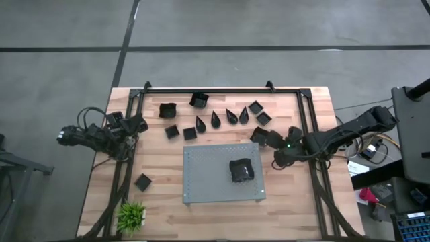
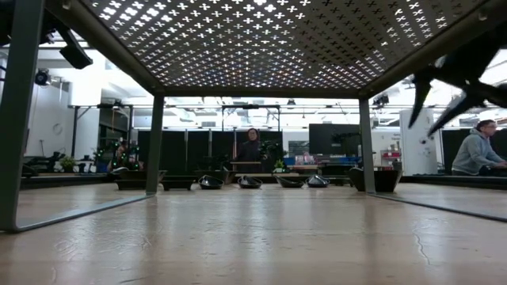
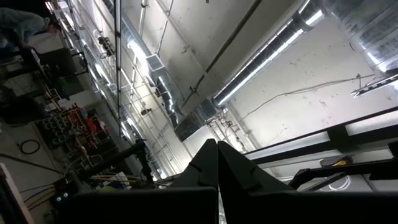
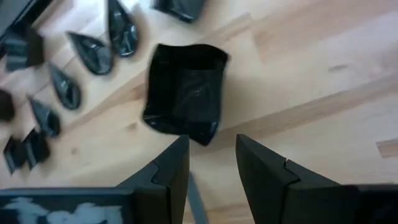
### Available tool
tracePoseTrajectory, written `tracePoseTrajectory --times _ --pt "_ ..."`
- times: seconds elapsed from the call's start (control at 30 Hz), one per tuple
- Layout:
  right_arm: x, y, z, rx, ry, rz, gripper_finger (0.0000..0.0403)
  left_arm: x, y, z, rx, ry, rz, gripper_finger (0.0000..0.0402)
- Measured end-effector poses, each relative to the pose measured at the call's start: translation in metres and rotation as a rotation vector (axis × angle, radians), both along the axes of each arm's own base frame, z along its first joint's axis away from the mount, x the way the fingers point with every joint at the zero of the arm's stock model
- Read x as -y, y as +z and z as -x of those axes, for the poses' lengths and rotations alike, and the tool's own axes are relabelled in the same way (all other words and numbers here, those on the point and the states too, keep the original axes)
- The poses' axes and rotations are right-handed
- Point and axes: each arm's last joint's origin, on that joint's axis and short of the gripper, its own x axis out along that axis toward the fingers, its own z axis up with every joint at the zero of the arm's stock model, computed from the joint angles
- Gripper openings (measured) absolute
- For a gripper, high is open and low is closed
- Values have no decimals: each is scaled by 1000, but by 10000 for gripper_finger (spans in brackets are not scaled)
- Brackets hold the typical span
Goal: Pick & Place Mini shaped plates
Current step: Stack the distorted square plate on top of the other distorted square plate on the shelf
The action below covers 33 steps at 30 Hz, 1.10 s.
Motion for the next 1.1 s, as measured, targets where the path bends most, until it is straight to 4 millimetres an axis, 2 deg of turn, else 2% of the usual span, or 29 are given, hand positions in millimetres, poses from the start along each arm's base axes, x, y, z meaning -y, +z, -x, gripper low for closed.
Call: tracePoseTrajectory --times 0.2,0.4,0.83,1.1 --pt "1 -28 -3 153 -55 -63 128 0 0 0 -4 10 8 0" --pt "7 -45 4 148 -90 -25 117 0 0 0 -5 12 11 0" --pt "27 -57 1 178 -144 7 115 0 0 0 -4 11 11 0" --pt "31 -60 2 158 -140 -24 111 0 0 0 -5 11 11 0"
